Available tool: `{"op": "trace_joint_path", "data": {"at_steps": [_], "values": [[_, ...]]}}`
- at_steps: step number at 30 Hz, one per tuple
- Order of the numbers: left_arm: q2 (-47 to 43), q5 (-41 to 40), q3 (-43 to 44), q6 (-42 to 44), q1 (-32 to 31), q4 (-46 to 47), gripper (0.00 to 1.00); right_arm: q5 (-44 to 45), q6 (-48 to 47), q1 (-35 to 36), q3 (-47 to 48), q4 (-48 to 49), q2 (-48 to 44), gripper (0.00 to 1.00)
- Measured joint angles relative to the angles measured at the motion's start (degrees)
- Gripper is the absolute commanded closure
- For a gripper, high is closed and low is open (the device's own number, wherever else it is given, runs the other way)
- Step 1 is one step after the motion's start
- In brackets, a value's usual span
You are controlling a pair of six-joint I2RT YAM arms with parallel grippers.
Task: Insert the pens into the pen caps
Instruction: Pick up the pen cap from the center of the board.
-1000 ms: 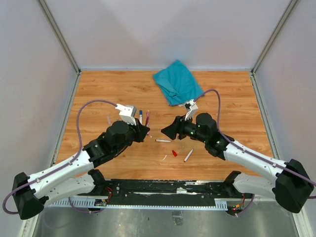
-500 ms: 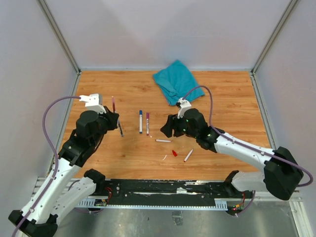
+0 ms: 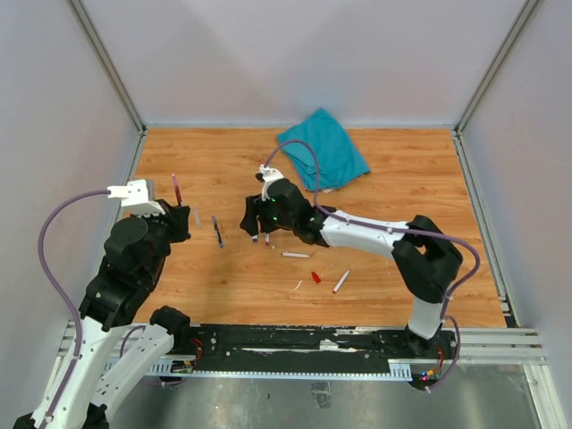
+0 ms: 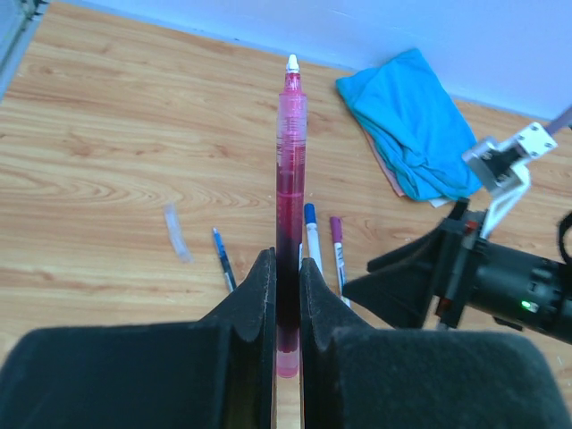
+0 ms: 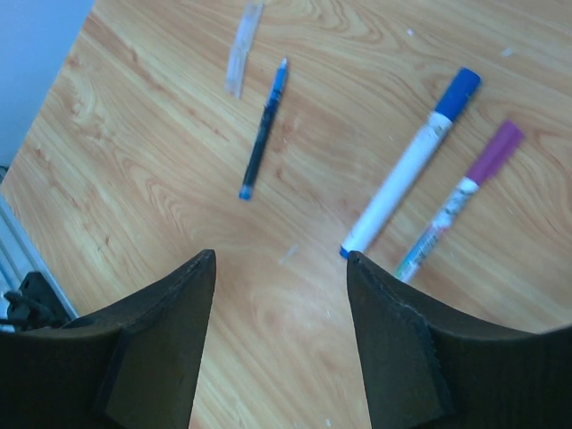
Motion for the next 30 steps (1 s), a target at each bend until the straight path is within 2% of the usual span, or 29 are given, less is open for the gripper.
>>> {"op": "trace_joint_path", "data": {"at_steps": [12, 18, 30], "values": [[-5.53, -6.56, 0.00, 0.22, 0.02, -4.59, 1.00, -0.74, -1.81, 2.84, 29.20, -4.31, 24.17, 0.40], [-8.74, -8.96, -0.13, 0.33, 0.02, -5.11, 0.99, -0.39, -3.19, 3.41, 40.22, -7.37, 32.06, 0.41], [-8.94, -9.46, -1.44, 1.29, 0.02, -5.09, 1.00, 2.21, -8.15, 6.34, 64.08, -15.04, 48.74, 0.41]]}}
